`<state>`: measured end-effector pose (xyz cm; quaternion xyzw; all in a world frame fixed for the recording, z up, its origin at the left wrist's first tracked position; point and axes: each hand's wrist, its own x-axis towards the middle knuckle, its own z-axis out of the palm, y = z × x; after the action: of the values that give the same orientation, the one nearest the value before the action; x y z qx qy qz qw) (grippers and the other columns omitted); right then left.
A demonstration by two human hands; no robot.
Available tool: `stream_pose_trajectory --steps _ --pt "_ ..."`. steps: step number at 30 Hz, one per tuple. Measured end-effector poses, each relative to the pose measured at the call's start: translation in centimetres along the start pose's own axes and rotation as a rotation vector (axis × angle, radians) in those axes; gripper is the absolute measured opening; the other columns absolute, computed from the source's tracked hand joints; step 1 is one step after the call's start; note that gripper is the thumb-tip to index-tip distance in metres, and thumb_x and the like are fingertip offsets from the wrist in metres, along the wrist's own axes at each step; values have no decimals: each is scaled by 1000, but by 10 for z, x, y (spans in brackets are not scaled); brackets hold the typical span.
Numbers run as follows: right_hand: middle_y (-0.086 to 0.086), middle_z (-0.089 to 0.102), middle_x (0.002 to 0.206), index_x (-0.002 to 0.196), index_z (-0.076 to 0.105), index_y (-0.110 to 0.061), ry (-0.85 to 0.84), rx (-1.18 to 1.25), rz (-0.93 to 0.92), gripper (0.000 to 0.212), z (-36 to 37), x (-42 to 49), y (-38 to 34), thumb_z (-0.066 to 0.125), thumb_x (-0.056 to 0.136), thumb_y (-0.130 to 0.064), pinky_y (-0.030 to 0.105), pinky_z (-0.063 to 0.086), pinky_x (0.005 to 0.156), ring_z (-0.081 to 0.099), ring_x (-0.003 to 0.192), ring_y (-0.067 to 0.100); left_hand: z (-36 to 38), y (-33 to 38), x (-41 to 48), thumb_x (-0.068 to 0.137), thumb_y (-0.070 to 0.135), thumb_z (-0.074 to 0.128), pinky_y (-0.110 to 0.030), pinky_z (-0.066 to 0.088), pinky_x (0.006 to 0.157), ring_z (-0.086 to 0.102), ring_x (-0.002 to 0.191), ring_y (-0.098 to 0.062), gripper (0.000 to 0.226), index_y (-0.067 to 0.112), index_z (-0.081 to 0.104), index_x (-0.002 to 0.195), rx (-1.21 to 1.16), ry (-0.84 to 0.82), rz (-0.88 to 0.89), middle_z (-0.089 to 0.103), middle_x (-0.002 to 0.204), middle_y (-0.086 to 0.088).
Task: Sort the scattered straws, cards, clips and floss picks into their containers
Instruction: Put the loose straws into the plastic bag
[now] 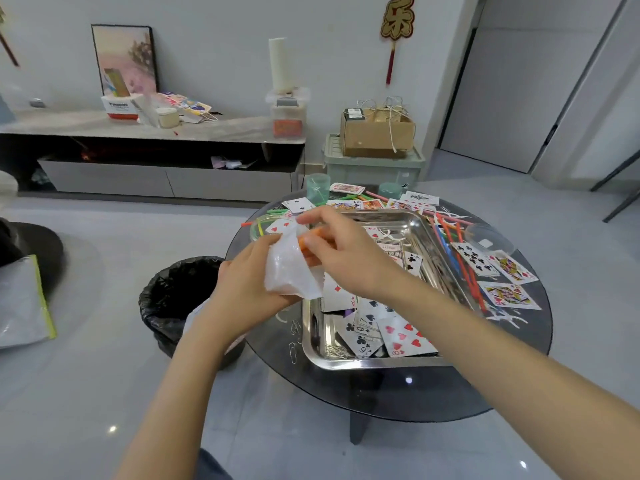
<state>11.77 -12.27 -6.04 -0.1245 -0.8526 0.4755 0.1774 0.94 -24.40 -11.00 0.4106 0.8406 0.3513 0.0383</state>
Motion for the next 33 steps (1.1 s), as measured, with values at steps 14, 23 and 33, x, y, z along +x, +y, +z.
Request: stream_pose_trajectory --steps 14,23,33 --pt "7 73 98 108 71 -7 208 -216 -191 21 -25 -47 30 55 95 -12 20 47 77 60 86 9 18 24 4 65 49 79 -50 40 98 51 118 -21 84 24 41 136 112 37 115 56 128 7" --pt "11 68 97 103 69 -4 356 -711 509 23 -139 -61 130 59 90 -21 27 43 66 61 84 24 26 33 10 66 55 75 -49 39 98 54 115 -24 85 25 39 136 210 -10 144 58 125 3" --pt "-4 45 53 58 43 -20 292 -739 602 38 -156 -29 185 68 84 -31 21 26 43 43 48 8 42 40 19 64 53 76 -50 36 99 51 119 -28 90 20 39 139 264 -39 168 55 129 -2"
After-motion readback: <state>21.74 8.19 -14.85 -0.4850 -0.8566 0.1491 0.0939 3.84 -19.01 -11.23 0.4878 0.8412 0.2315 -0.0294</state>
